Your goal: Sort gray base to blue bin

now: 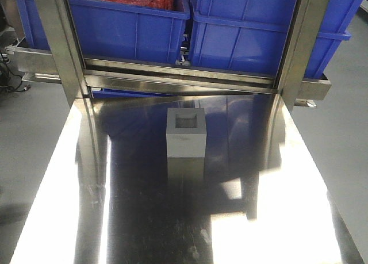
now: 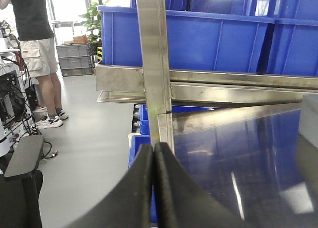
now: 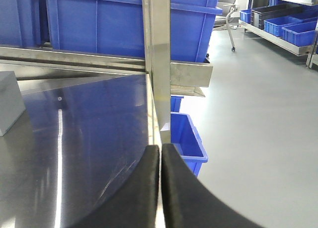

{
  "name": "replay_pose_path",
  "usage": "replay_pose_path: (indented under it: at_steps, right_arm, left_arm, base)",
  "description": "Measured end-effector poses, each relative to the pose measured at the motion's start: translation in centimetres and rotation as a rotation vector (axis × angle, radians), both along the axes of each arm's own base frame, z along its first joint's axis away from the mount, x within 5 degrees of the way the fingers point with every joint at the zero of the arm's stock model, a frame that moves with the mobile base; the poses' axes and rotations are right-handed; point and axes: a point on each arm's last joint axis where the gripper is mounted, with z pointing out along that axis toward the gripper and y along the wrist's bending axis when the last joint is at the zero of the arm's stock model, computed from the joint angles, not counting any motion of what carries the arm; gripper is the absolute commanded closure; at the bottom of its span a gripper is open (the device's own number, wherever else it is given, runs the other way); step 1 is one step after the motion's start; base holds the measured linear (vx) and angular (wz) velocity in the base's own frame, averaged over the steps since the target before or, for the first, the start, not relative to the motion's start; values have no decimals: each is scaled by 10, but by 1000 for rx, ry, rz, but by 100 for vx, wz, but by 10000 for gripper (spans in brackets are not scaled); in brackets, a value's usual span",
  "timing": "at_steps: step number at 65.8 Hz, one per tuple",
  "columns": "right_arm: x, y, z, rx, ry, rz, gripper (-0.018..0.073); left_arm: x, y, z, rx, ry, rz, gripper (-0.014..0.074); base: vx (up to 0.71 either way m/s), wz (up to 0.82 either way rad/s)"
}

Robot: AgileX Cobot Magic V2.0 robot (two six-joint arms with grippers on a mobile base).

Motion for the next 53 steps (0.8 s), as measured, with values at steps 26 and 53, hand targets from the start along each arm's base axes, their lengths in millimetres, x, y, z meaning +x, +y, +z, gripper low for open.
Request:
replay_pose_path:
  at_steps: [26, 53]
  right_arm:
    - [0, 0, 0, 0, 0, 0, 564]
    - [0, 0, 0, 0, 0, 0, 564]
  left_arm:
    - [0, 0, 0, 0, 0, 0, 603]
    - [0, 0, 0, 0, 0, 0, 603]
  base:
    - [0, 0]
    - [0, 0]
